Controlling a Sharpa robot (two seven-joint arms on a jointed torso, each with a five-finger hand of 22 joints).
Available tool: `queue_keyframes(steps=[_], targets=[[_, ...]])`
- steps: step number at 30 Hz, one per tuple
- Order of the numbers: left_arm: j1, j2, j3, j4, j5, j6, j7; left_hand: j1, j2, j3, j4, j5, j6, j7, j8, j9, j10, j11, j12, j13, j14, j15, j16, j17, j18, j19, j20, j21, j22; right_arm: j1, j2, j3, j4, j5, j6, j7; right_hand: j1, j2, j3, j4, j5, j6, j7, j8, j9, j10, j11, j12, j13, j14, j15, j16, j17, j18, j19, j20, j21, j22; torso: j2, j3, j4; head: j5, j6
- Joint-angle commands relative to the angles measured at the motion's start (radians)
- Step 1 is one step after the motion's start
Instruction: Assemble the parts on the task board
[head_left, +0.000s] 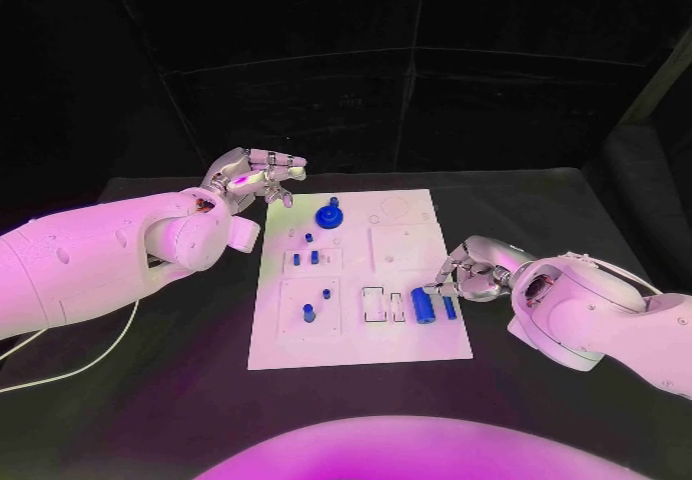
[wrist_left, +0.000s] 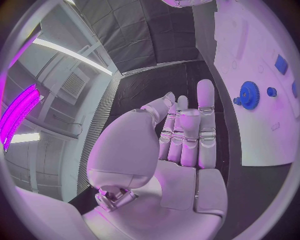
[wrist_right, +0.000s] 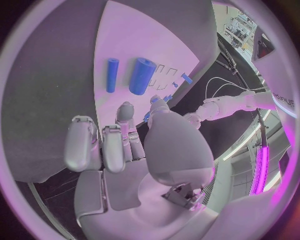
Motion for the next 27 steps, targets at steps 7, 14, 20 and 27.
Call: queue_keyframes(steps=[7, 14, 20, 27], targets=[[0.001, -0.001, 0.001, 0.002, 0.002, 0.007, 0.007, -0.004, 0.007, -0.006, 0.001, 0.002, 0.004, 0.004, -0.003, -0.001, -0.007, 0.003, 0.003, 0.001, -0.006, 0.001, -0.005, -0.001, 0.013, -0.008, 0.002, -0.006, -0.002, -0.018, 0.031, -0.001, -0.017, -0.033, 0.091, -0.029, -0.012, 0.02, -0.038, 0.0, -0.009, -0.006, -0.009, 0.043, 0.04, 0.052, -0.001, 0.112, 0.149, 0.068, -0.002, 0.022, 0.072, -0.016, 0.004, 0.003, 0.008, 0.005, 0.001, -0.0011, 0.0013, -0.004, -0.002], [0.001, 0.0, 0.001, 0.0, 0.002, 0.007, 0.006, -0.005, 0.008, -0.007, 0.002, 0.002, 0.004, 0.004, -0.003, -0.001, -0.007, 0.003, 0.003, 0.002, -0.006, 0.002, -0.006, -0.002, 0.013, -0.008, 0.002, -0.007, -0.002, -0.023, 0.047, -0.001, -0.024, -0.044, 0.106, -0.029, -0.015, 0.031, -0.061, -0.001, -0.005, -0.009, -0.015, 0.075, 0.079, 0.072, -0.007, 0.161, 0.217, 0.07, -0.006, 0.03, 0.085, -0.016, 0.003, 0.0, 0.01, 0.008, 0.001, -0.0011, 0.0018, -0.005, -0.003], [0.001, 0.001, 0.001, 0.001, 0.002, 0.009, 0.005, -0.005, 0.008, -0.007, 0.002, 0.002, 0.004, 0.004, -0.003, -0.001, -0.007, 0.003, 0.003, 0.002, -0.006, 0.002, -0.006, -0.002, 0.013, -0.008, 0.002, -0.007, -0.002, -0.027, 0.061, -0.001, -0.038, -0.063, 0.135, -0.031, -0.02, 0.037, -0.071, 0.001, -0.006, -0.017, -0.016, 0.086, 0.095, 0.072, -0.007, 0.166, 0.23, 0.07, -0.006, 0.031, 0.087, -0.016, 0.003, -0.001, 0.011, 0.01, 0.002, -0.0022, 0.0021, -0.008, -0.005], [0.001, 0.0, 0.001, 0.001, 0.002, 0.01, 0.003, -0.005, 0.008, -0.007, 0.002, 0.002, 0.004, 0.004, -0.003, -0.001, -0.007, 0.003, 0.003, 0.002, -0.006, 0.002, -0.006, -0.002, 0.013, -0.008, 0.002, -0.007, -0.002, -0.028, 0.08, -0.002, -0.063, -0.099, 0.154, -0.033, -0.02, 0.04, -0.074, 0.0, -0.005, -0.022, -0.015, 0.09, 0.103, 0.069, -0.007, 0.165, 0.232, 0.07, -0.006, 0.031, 0.087, -0.017, 0.003, -0.001, 0.011, 0.011, 0.001, -0.0018, 0.0041, -0.006, -0.008]])
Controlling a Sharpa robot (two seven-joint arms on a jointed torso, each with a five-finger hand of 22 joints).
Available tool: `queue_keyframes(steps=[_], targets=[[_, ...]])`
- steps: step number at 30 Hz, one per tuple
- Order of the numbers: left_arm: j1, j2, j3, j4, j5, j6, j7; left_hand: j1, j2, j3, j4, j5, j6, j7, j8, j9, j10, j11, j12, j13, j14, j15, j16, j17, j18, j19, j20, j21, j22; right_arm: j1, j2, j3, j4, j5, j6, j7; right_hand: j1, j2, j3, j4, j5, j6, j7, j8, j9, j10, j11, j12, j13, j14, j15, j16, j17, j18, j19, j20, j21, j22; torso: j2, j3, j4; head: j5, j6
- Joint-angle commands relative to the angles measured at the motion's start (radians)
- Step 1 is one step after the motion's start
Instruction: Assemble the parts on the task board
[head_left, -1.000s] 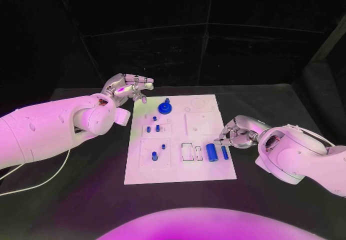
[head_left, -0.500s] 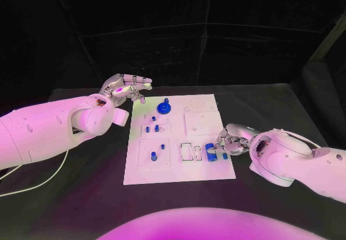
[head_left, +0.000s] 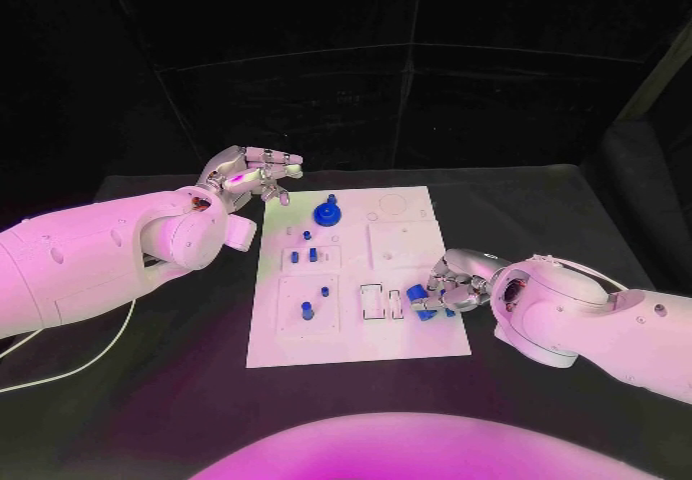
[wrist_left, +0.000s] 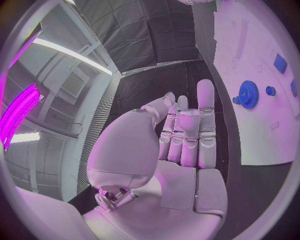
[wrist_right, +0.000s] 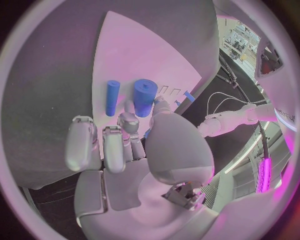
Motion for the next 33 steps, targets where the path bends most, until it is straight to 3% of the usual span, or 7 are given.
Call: queue_keyframes(steps=[1, 7, 11, 21, 25, 28, 33], targets=[[0.001, 0.0, 0.001, 0.001, 0.002, 0.01, 0.003, -0.005, 0.008, -0.007, 0.002, 0.002, 0.004, 0.004, -0.003, -0.001, -0.007, 0.003, 0.003, 0.001, -0.006, 0.001, -0.006, -0.002, 0.013, -0.008, 0.002, -0.007, -0.001, -0.001, 0.01, -0.001, -0.012, -0.047, 0.043, -0.006, 0.001, 0.013, -0.005, -0.002, -0.001, -0.009, -0.001, 0.003, 0.0, 0.003, -0.001, 0.003, 0.004, 0.07, -0.006, 0.006, 0.088, -0.017, 0.003, -0.001, 0.003, 0.001, 0.0, -0.0001, 0.0017, 0.002, -0.001], [0.001, -0.001, 0.001, 0.001, 0.002, 0.011, 0.002, -0.005, 0.008, -0.007, 0.002, 0.002, 0.004, 0.004, -0.003, -0.001, -0.007, 0.003, 0.003, 0.001, -0.006, 0.001, -0.006, -0.002, 0.013, -0.008, 0.002, -0.007, -0.001, -0.006, 0.027, -0.002, -0.028, -0.071, 0.075, -0.008, 0.02, 0.022, -0.007, -0.007, 0.004, -0.015, -0.002, 0.016, 0.018, 0.001, -0.002, 0.005, 0.015, 0.07, -0.006, 0.006, 0.09, -0.018, 0.004, 0.0, 0.005, 0.005, -0.001, -0.0001, 0.0002, 0.007, -0.002], [0.001, -0.002, 0.001, 0.001, 0.002, 0.011, 0.002, -0.005, 0.008, -0.007, 0.002, 0.002, 0.004, 0.004, -0.003, -0.001, -0.007, 0.003, 0.003, 0.001, -0.006, 0.001, -0.006, -0.002, 0.013, -0.008, 0.002, -0.007, -0.001, -0.009, 0.031, -0.002, -0.026, -0.077, 0.059, -0.007, 0.038, 0.03, -0.01, -0.01, 0.024, -0.018, -0.003, 0.028, 0.035, 0.0, -0.003, 0.002, 0.019, 0.069, -0.007, 0.006, 0.089, -0.018, 0.003, -0.001, 0.005, 0.006, 0.0, 0.0001, -0.0021, 0.009, -0.002], [0.001, -0.003, 0.0, 0.001, 0.002, 0.012, 0.001, -0.006, 0.009, -0.007, 0.003, 0.002, 0.003, 0.004, -0.003, -0.001, -0.008, 0.003, 0.004, 0.001, -0.007, 0.002, -0.006, -0.003, 0.013, -0.009, 0.002, -0.007, -0.001, -0.011, 0.012, -0.003, 0.01, 0.02, -0.131, -0.007, 0.114, 0.073, 0.009, -0.033, 0.146, -0.017, -0.013, 0.054, 0.077, 0.026, -0.013, 0.029, 0.063, 0.069, -0.016, 0.006, 0.09, -0.016, 0.001, -0.01, 0.003, 0.002, -0.001, -0.0002, -0.0014, 0.006, 0.0], [0.001, -0.002, 0.0, 0.0, 0.002, 0.013, 0.001, -0.006, 0.009, -0.007, 0.003, 0.002, 0.003, 0.004, -0.003, -0.001, -0.008, 0.003, 0.004, 0.001, -0.007, 0.002, -0.006, -0.003, 0.013, -0.009, 0.002, -0.007, -0.001, -0.011, 0.0, -0.002, 0.036, 0.097, -0.204, -0.003, 0.12, 0.073, 0.005, -0.033, 0.175, -0.018, -0.014, 0.057, 0.085, 0.028, -0.015, 0.029, 0.068, 0.07, -0.017, 0.006, 0.091, -0.016, 0.001, -0.011, 0.003, 0.002, -0.001, 0.0017, -0.0033, 0.006, -0.001], [0.0, -0.002, 0.0, 0.0, 0.002, 0.013, 0.001, -0.005, 0.009, -0.007, 0.002, 0.002, 0.003, 0.003, -0.003, -0.001, -0.008, 0.002, 0.004, 0.002, -0.007, 0.002, -0.006, -0.004, 0.013, -0.009, 0.002, -0.007, -0.001, -0.011, -0.009, -0.002, 0.062, 0.156, -0.269, 0.012, 0.124, 0.069, 0.001, -0.033, 0.193, -0.013, -0.017, 0.061, 0.092, 0.046, -0.017, 0.052, 0.093, 0.071, -0.019, 0.009, 0.097, -0.017, 0.003, -0.013, 0.004, 0.005, -0.001, -0.0008, -0.0019, 0.001, 0.001], [0.0, 0.0, 0.0, 0.0, 0.002, 0.014, 0.001, -0.005, 0.009, -0.007, 0.002, 0.002, 0.003, 0.003, -0.003, -0.001, -0.008, 0.002, 0.004, 0.002, -0.007, 0.002, -0.006, -0.004, 0.013, -0.009, 0.002, -0.007, -0.001, -0.011, -0.013, -0.002, 0.088, 0.202, -0.319, 0.025, 0.12, 0.064, -0.006, -0.03, 0.199, -0.013, -0.017, 0.061, 0.095, 0.05, -0.017, 0.056, 0.098, 0.071, -0.02, 0.01, 0.099, -0.018, 0.004, -0.014, 0.006, 0.008, -0.001, -0.0016, 0.0, 0.002, 0.003]])
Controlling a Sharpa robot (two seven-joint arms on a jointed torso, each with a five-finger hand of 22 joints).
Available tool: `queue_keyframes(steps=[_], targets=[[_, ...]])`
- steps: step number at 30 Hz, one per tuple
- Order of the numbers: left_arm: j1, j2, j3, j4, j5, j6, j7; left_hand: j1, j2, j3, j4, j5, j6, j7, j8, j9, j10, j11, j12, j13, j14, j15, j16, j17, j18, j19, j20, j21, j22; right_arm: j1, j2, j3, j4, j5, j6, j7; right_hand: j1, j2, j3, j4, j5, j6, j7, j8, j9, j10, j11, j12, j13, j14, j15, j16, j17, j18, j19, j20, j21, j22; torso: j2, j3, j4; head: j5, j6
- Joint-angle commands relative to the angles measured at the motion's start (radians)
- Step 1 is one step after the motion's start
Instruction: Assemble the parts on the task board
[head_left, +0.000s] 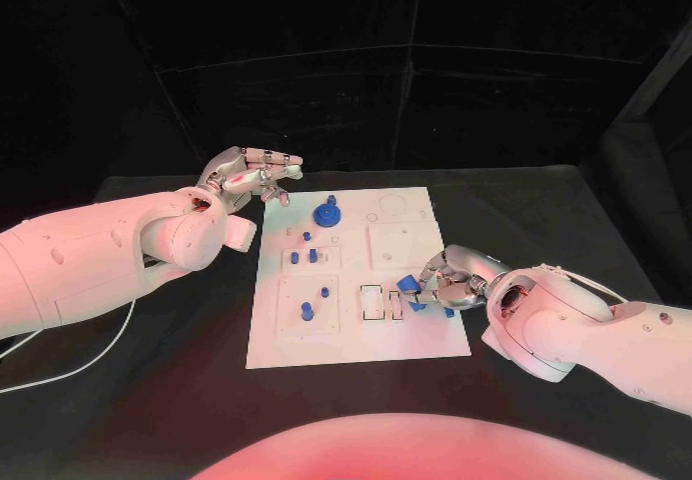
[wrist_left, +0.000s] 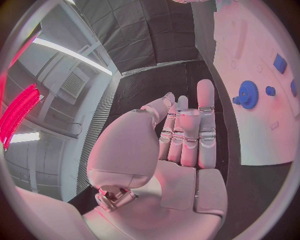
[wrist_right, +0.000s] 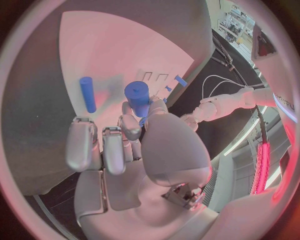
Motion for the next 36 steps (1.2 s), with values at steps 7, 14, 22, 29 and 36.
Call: queue_keyframes(steps=[7, 14, 22, 29, 36], targets=[[0.001, -0.002, 0.001, 0.003, 0.002, 0.012, 0.002, 0.001, 0.005, -0.004, -0.002, 0.002, 0.003, 0.003, -0.003, -0.002, -0.005, -0.002, 0.004, 0.001, -0.007, 0.001, -0.006, -0.001, 0.013, -0.006, -0.001, -0.003, -0.001, 0.002, 0.0, 0.001, 0.031, 0.136, -0.107, 0.024, 0.002, -0.007, -0.011, 0.005, 0.006, 0.01, -0.003, 0.003, 0.03, 0.005, 0.001, 0.001, -0.001, 0.072, -0.005, 0.005, 0.102, -0.018, 0.001, -0.01, 0.006, 0.002, 0.0, -0.0013, 0.002, 0.003, 0.002], [0.001, -0.002, 0.001, 0.006, 0.002, 0.012, 0.002, 0.001, 0.005, -0.004, -0.002, 0.002, 0.003, 0.003, -0.003, -0.002, -0.005, -0.002, 0.004, 0.001, -0.007, 0.001, -0.006, -0.001, 0.013, -0.006, -0.001, -0.003, -0.001, 0.002, 0.04, 0.001, 0.01, 0.145, -0.018, 0.002, -0.011, -0.007, -0.023, 0.017, -0.019, 0.007, -0.002, 0.0, 0.036, -0.001, 0.002, -0.012, -0.009, 0.071, -0.004, 0.004, 0.1, -0.018, 0.001, -0.009, 0.007, 0.003, 0.001, -0.0013, 0.0029, 0.005, 0.0], [0.001, -0.002, 0.001, 0.006, 0.002, 0.012, 0.001, 0.001, 0.005, -0.004, -0.002, 0.002, 0.003, 0.003, -0.003, -0.002, -0.005, -0.002, 0.004, 0.001, -0.007, 0.001, -0.006, -0.001, 0.013, -0.006, -0.001, -0.003, -0.001, 0.003, 0.082, 0.001, -0.028, 0.119, 0.035, -0.009, -0.011, -0.001, -0.024, 0.02, -0.024, 0.013, -0.003, 0.003, 0.039, -0.002, 0.001, -0.015, -0.009, 0.071, -0.004, 0.002, 0.098, -0.018, 0.001, -0.009, 0.007, 0.004, 0.001, -0.0011, 0.0022, 0.01, -0.001], [0.001, -0.001, 0.001, 0.006, 0.002, 0.012, 0.001, 0.003, 0.005, -0.003, -0.004, 0.002, 0.003, 0.003, -0.003, -0.002, -0.005, -0.002, 0.004, 0.002, -0.008, 0.001, -0.005, -0.001, 0.013, -0.006, -0.001, -0.004, -0.001, 0.003, 0.109, 0.001, -0.052, 0.088, 0.036, -0.011, -0.016, 0.0, -0.027, 0.024, -0.028, 0.015, -0.004, 0.003, 0.041, -0.002, 0.001, -0.016, -0.009, 0.07, -0.005, 0.001, 0.095, -0.018, 0.001, -0.009, 0.007, 0.003, 0.001, 0.0006, 0.0013, 0.013, -0.003], [0.001, 0.0, 0.001, 0.006, 0.002, 0.013, 0.0, 0.003, 0.005, -0.003, -0.004, 0.002, 0.003, 0.003, -0.003, -0.002, -0.005, -0.002, 0.004, 0.002, -0.008, 0.001, -0.005, -0.001, 0.013, -0.006, -0.001, -0.004, -0.001, 0.003, 0.13, 0.001, -0.065, 0.078, 0.046, -0.012, -0.031, 0.003, -0.044, 0.027, -0.088, 0.016, -0.004, 0.002, 0.052, -0.001, 0.001, -0.018, -0.004, 0.07, -0.005, 0.0, 0.095, -0.018, 0.001, -0.01, 0.006, 0.004, 0.001, -0.0004, 0.0021, 0.016, -0.006]])
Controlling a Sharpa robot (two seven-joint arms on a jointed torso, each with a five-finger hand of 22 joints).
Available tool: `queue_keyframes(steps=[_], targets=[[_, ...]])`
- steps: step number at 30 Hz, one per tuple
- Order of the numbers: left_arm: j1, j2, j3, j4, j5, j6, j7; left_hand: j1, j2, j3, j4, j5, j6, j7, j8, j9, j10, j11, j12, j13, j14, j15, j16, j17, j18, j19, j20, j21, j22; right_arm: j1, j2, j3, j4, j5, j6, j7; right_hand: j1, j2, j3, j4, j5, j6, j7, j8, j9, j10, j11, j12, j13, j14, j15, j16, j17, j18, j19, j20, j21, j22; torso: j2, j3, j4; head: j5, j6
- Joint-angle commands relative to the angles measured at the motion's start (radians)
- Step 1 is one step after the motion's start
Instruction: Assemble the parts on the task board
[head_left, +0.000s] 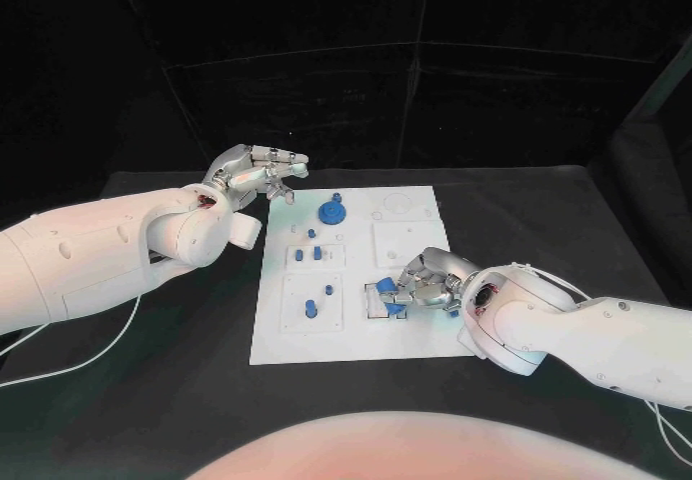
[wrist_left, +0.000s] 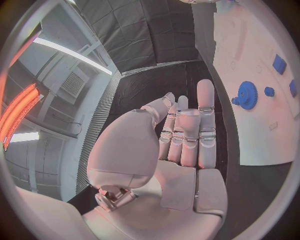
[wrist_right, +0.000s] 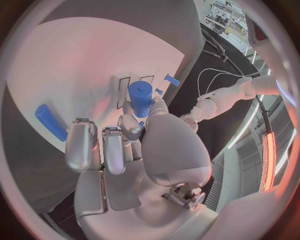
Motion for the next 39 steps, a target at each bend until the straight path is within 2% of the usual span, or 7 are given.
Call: queue_keyframes(steps=[1, 5, 10, 17, 26, 30, 39], targets=[[0.001, 0.001, 0.001, 0.002, 0.002, 0.011, 0.002, 0.003, 0.005, -0.003, -0.004, 0.002, 0.003, 0.003, -0.003, -0.002, -0.006, -0.002, 0.004, 0.001, -0.008, 0.001, -0.005, -0.001, 0.013, -0.006, -0.001, -0.004, -0.002, 0.002, 0.009, 0.001, -0.002, -0.022, 0.022, -0.003, -0.015, 0.002, -0.012, -0.001, -0.028, 0.004, 0.001, 0.003, 0.003, 0.0, 0.001, -0.006, 0.003, 0.07, -0.005, 0.0, 0.095, -0.018, -0.002, -0.007, 0.002, 0.001, 0.0, -0.0003, -0.0004, 0.002, -0.001], [0.001, 0.001, 0.001, 0.002, 0.002, 0.011, 0.002, 0.003, 0.005, -0.003, -0.004, 0.002, 0.003, 0.003, -0.003, -0.002, -0.006, -0.002, 0.004, 0.001, -0.008, 0.001, -0.005, -0.001, 0.013, -0.006, -0.001, -0.004, -0.002, 0.002, 0.017, 0.001, -0.004, -0.027, 0.023, -0.003, -0.033, 0.005, -0.027, 0.0, -0.082, 0.005, 0.0, 0.004, 0.01, 0.001, 0.001, -0.006, 0.007, 0.07, -0.005, 0.0, 0.096, -0.018, -0.002, -0.007, 0.002, 0.002, -0.001, 0.0003, -0.0016, 0.006, -0.002], [0.001, 0.001, 0.001, 0.002, 0.002, 0.011, 0.002, 0.003, 0.005, -0.003, -0.004, 0.002, 0.003, 0.003, -0.003, -0.002, -0.006, -0.002, 0.004, 0.001, -0.008, 0.001, -0.005, -0.001, 0.013, -0.006, -0.001, -0.004, -0.002, 0.002, 0.023, 0.001, -0.007, -0.032, 0.021, -0.003, -0.078, 0.012, -0.057, 0.002, -0.228, 0.003, -0.001, 0.004, 0.023, 0.0, 0.001, -0.012, 0.01, 0.07, -0.005, -0.002, 0.093, -0.018, -0.003, -0.007, 0.001, 0.001, -0.001, 0.0, -0.002, 0.007, -0.002], [0.001, 0.0, 0.001, 0.003, 0.002, 0.012, 0.002, 0.003, 0.005, -0.003, -0.004, 0.002, 0.003, 0.003, -0.003, -0.002, -0.006, -0.002, 0.004, 0.001, -0.008, 0.001, -0.005, -0.001, 0.013, -0.006, -0.001, -0.004, -0.002, 0.002, 0.026, 0.001, -0.01, -0.049, 0.014, -0.004, -0.13, 0.013, -0.084, 0.004, -0.359, 0.003, -0.002, 0.007, 0.039, -0.004, 0.0, -0.022, 0.011, 0.068, -0.006, -0.006, 0.088, -0.017, -0.004, -0.007, -0.001, -0.001, -0.001, -0.0001, -0.0016, 0.01, -0.003], [0.001, 0.0, 0.001, 0.003, 0.002, 0.013, 0.001, 0.003, 0.005, -0.003, -0.004, 0.002, 0.003, 0.003, -0.003, -0.002, -0.006, -0.002, 0.004, 0.001, -0.008, 0.001, -0.005, -0.001, 0.013, -0.006, -0.001, -0.004, -0.002, 0.002, 0.026, 0.001, -0.011, -0.091, 0.014, -0.005, -0.209, -0.036, -0.075, 0.008, -0.373, -0.01, 0.0, 0.002, 0.048, -0.021, 0.001, -0.053, -0.007, 0.065, -0.005, -0.014, 0.077, -0.016, -0.009, -0.007, -0.008, -0.009, -0.001, 0.0002, -0.002, 0.011, -0.003], [0.001, 0.0, 0.001, 0.003, 0.002, 0.013, 0.001, 0.003, 0.005, -0.003, -0.004, 0.002, 0.003, 0.003, -0.003, -0.002, -0.006, -0.002, 0.004, 0.001, -0.008, 0.001, -0.005, -0.001, 0.013, -0.006, -0.001, -0.004, -0.002, 0.001, 0.023, 0.001, -0.003, -0.109, 0.01, 0.002, -0.201, -0.029, -0.059, 0.005, -0.37, -0.007, 0.0, 0.003, 0.05, -0.019, 0.001, -0.05, -0.004, 0.066, -0.005, -0.014, 0.078, -0.016, -0.008, -0.007, -0.007, -0.007, -0.001, 0.0011, -0.0023, 0.011, -0.004], [0.001, 0.0, 0.001, 0.002, 0.002, 0.016, 0.0, 0.003, 0.005, -0.003, -0.004, 0.002, 0.003, 0.003, -0.003, -0.002, -0.006, -0.002, 0.004, 0.001, -0.008, 0.001, -0.005, -0.001, 0.013, -0.006, -0.001, -0.004, -0.002, 0.001, 0.016, 0.001, 0.018, -0.147, 0.024, 0.031, -0.079, -0.015, -0.024, -0.038, -0.3, 0.01, -0.007, 0.018, 0.067, 0.003, -0.005, -0.027, 0.022, 0.068, -0.009, -0.011, 0.085, -0.018, -0.003, -0.009, -0.002, 0.003, -0.001, 0.0007, -0.0025, 0.009, -0.004]])
